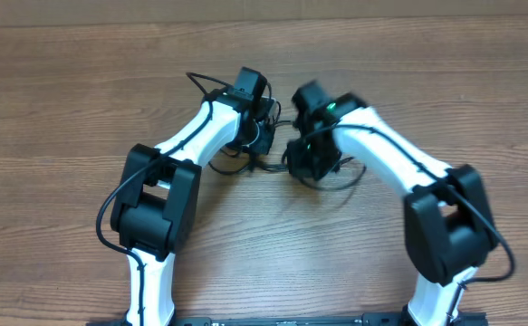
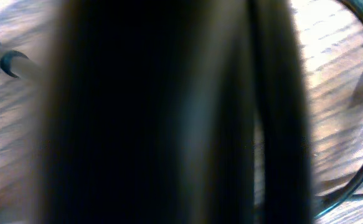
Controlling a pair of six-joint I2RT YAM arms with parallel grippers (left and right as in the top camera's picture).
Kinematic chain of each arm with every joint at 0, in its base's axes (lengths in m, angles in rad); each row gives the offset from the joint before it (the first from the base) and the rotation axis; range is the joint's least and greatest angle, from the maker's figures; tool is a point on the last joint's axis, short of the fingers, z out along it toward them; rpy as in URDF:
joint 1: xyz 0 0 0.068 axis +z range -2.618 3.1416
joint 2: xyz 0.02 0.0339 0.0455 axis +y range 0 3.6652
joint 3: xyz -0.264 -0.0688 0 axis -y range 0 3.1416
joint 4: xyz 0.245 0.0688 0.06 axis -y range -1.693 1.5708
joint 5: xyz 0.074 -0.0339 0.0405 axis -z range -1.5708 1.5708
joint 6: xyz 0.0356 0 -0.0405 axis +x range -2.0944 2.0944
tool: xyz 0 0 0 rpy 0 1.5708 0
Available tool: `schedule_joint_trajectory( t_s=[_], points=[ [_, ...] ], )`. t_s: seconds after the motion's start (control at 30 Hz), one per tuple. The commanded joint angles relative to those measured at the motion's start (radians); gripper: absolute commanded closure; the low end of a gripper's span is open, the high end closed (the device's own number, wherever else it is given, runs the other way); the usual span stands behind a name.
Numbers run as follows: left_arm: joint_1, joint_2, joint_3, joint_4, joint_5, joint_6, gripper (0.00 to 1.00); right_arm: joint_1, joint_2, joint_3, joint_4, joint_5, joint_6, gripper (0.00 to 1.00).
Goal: Untangle cables
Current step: 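Pull the grippers apart, left gripper up-left and right gripper right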
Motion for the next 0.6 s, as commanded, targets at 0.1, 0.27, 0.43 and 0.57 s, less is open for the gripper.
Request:
schedule_joint_trajectory(
  t_s=[0.1, 0.27, 0.43, 0.57],
  points=[
    [0.053, 0.005, 0.000, -0.025, 0.072, -0.025, 0.96, -0.149, -0.088, 0.094, -0.005, -0.353, -0.083, 0.96],
    [0.122, -0.025, 0.028, -0.075, 0.159, 0.021, 0.96, -0.301, -0.088, 0.093, -0.061, -0.271, -0.081, 0.96],
    [0.228, -0.042, 0.148, -0.217, 0.325, 0.038, 0.85, -0.417, -0.088, 0.093, -0.122, -0.181, -0.078, 0.96],
    [0.306, -0.043, 0.270, -0.354, 0.340, 0.038, 0.47, -0.463, -0.088, 0.092, -0.127, -0.135, -0.077, 0.96]
  ],
)
